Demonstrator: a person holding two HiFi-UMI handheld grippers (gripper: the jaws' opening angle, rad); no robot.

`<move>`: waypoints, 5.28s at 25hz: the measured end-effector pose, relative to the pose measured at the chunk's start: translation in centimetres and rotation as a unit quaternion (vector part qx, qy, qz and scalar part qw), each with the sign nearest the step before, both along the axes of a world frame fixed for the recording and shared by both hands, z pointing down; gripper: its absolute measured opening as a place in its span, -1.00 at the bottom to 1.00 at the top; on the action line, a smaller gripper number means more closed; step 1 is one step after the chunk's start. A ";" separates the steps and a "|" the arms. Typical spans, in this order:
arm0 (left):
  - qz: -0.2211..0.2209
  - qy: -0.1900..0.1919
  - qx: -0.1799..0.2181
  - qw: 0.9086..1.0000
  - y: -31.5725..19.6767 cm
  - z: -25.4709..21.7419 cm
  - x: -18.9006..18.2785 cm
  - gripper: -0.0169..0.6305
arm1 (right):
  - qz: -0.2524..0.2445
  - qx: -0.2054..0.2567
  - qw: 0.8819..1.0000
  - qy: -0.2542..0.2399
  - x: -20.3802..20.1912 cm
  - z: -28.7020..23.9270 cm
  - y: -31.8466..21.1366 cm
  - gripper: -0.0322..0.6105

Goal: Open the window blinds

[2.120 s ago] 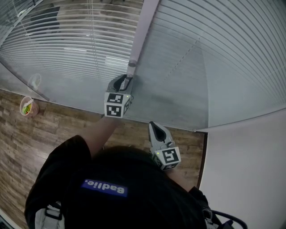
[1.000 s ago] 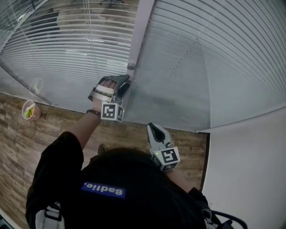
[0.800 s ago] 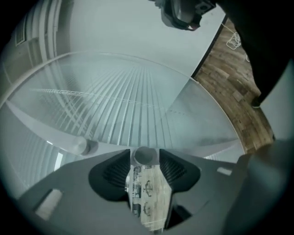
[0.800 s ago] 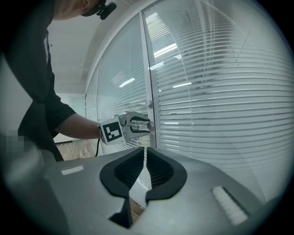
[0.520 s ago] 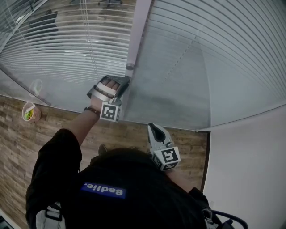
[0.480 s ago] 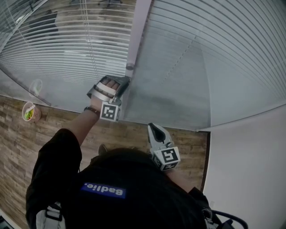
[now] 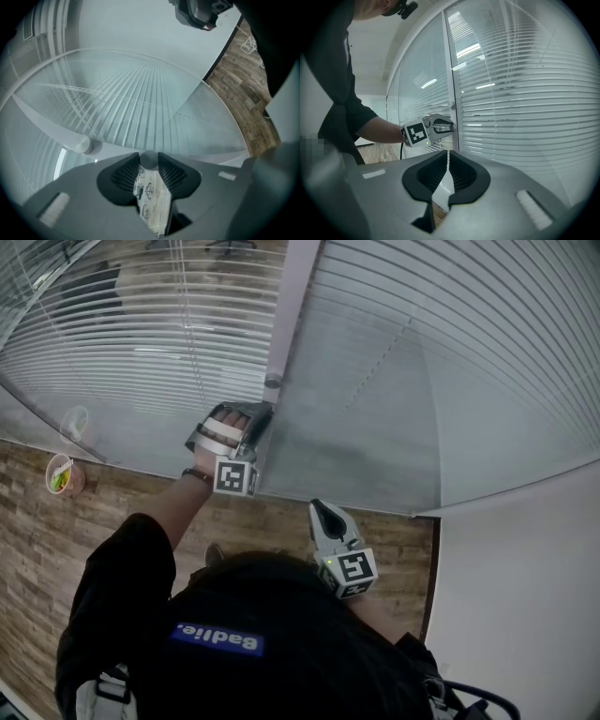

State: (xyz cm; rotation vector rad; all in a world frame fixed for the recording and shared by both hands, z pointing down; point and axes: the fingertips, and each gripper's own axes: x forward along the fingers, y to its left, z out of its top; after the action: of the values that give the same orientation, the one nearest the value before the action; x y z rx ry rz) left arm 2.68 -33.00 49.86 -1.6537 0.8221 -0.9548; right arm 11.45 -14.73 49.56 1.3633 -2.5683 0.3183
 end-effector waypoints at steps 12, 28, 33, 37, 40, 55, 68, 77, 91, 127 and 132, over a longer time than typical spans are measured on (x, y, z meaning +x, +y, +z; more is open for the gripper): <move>-0.022 0.055 -0.021 0.998 0.0 -0.4 0.2 -0.56 | 0.002 0.000 1.000 -0.002 0.2 -0.1 0.0 -0.85; -0.048 0.136 -0.032 0.989 -0.2 -0.6 0.3 -0.56 | 0.009 -0.001 1.000 -0.001 0.6 -0.2 0.0 -0.85; -0.059 0.174 -0.050 0.982 -0.4 -0.7 0.3 -0.56 | 0.009 -0.001 1.000 0.002 0.8 -0.1 0.1 -0.85; -0.066 0.192 -0.058 0.977 -0.5 -0.7 0.2 -0.56 | 0.011 -0.001 1.000 0.001 0.9 0.0 0.2 -0.85; -0.069 0.205 -0.063 0.974 -0.5 -0.8 0.2 -0.56 | 0.013 -0.001 1.000 0.002 1.0 -0.1 0.3 -0.85; -0.100 0.301 -0.107 0.942 -0.8 -0.8 0.0 -0.56 | 0.023 -0.001 1.000 0.000 1.5 -0.1 0.2 -0.85; -0.116 0.406 -0.157 0.893 -1.1 -1.1 -0.2 -0.56 | 0.031 -0.003 1.000 -0.003 2.0 0.0 0.4 -0.85; -0.124 0.512 -0.216 0.822 -1.4 -1.2 -0.7 -0.56 | 0.031 -0.002 0.999 -0.005 2.0 0.0 0.4 -0.85; -0.141 0.639 -0.301 0.694 -1.7 -1.7 -1.7 -0.56 | 0.029 -0.005 1.000 -0.009 1.9 0.1 0.6 -0.85; 0.030 -0.075 0.033 0.996 0.1 0.1 0.0 -0.50 | 0.010 -0.030 0.999 -0.019 0.9 1.3 0.4 -0.81; 0.022 -0.058 0.016 0.998 0.0 0.4 -0.1 -0.57 | 0.013 -0.030 0.999 -0.019 1.0 1.3 0.3 -0.82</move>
State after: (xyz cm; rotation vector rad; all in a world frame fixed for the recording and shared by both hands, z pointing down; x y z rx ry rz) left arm 2.54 -33.02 50.28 -1.5684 0.7168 -0.9924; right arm 12.45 -14.45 50.82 1.3844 -2.5506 0.4275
